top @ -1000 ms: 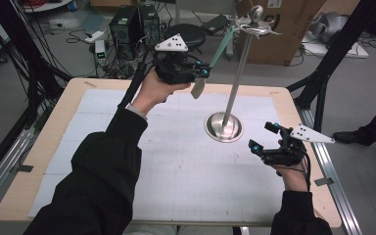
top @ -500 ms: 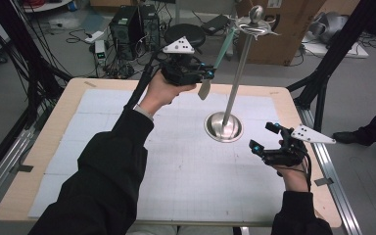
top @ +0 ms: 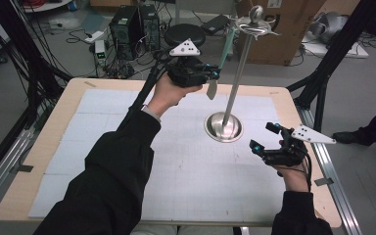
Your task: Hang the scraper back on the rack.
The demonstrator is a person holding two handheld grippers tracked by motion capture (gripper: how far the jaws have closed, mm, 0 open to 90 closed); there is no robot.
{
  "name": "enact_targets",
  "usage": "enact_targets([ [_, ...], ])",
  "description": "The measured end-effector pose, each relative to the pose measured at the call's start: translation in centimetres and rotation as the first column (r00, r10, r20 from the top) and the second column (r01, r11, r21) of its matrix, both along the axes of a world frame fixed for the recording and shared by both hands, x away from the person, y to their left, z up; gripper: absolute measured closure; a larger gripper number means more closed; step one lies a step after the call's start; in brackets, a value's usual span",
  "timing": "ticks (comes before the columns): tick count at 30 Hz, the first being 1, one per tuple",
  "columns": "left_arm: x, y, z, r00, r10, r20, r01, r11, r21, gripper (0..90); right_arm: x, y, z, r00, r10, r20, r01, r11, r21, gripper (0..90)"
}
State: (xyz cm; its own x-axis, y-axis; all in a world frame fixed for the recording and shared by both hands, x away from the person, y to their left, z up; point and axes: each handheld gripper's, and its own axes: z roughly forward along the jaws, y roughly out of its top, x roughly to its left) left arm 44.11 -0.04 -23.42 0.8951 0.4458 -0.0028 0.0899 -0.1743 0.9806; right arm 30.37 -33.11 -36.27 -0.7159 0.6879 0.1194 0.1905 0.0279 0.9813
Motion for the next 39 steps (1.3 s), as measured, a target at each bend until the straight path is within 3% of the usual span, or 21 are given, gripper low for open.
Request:
enact_targets([
  [11,-0.7,2.1,-0.3,0.999,-0.027,0.034,0.027,0.9995,0.016,52.5,-0.2,-0.4,-0.1,0.9999,-0.013,-0.002,0.013,0.9999,0.004,0.7],
  [20,-1.5,5.0,-2.1,0.9998,-0.013,0.012,0.012,0.9995,0.028,25.5,-0.1,-0.1,-0.2,0.9999,-0.012,-0.001,0.012,0.9999,-0.005,0.7],
  [24,-1.9,6.3,-2.9,0.9993,0.007,0.036,-0.008,0.9986,0.053,17.5,-0.1,0.1,-0.2,1.0,-0.007,-0.001,0.007,0.9999,-0.007,0.7],
  [39,-2.5,9.5,-5.0,1.0,-0.003,-0.001,0.003,1.0,0.007,5.5,0.2,0.3,-0.3,1.0,-0.004,-0.007,0.004,0.9999,-0.016,0.7],
])
